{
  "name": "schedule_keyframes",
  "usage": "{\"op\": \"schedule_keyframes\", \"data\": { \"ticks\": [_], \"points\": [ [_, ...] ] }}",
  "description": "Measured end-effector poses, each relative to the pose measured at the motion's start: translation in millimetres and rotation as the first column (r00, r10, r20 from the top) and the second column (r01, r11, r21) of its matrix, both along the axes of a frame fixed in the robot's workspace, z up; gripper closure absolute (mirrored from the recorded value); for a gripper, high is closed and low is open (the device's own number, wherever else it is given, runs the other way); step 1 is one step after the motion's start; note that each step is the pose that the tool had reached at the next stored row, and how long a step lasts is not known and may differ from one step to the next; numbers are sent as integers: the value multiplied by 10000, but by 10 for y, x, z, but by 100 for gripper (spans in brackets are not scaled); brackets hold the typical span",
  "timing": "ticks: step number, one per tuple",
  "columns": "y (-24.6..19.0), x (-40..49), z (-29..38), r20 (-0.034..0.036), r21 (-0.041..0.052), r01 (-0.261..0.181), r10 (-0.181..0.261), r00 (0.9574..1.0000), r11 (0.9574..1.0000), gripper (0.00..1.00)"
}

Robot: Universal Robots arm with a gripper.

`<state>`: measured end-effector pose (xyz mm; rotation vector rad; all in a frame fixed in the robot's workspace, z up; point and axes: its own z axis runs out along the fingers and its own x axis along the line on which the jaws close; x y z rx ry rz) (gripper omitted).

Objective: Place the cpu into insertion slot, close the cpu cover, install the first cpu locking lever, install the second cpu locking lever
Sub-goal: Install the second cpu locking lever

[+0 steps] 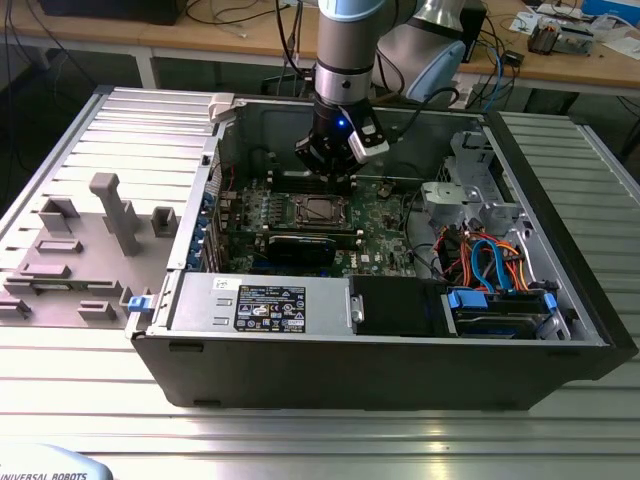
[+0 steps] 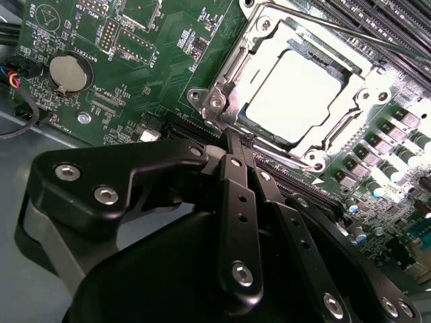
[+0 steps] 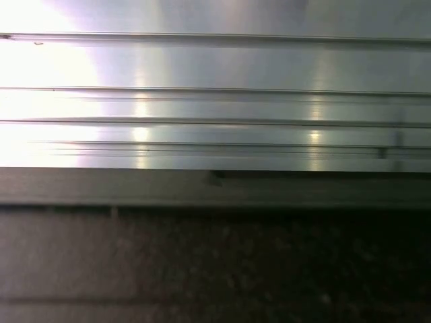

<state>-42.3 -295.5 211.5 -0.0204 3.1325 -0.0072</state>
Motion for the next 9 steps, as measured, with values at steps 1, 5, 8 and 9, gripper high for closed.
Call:
{"op": "schedule_keyframes", "data": {
  "ticks": [1, 5, 8, 9],
  "points": [
    [0, 0, 0, 0, -2, 0, 0, 10000, 10000, 89],
    [-26, 0, 0, 0, -18, 0, 0, 10000, 10000, 89],
    [-30, 0, 17, 0, -23, 1, -1, 10000, 10000, 89],
    [-30, 0, 36, 0, -22, 0, 0, 10000, 10000, 89]
  ]
}}
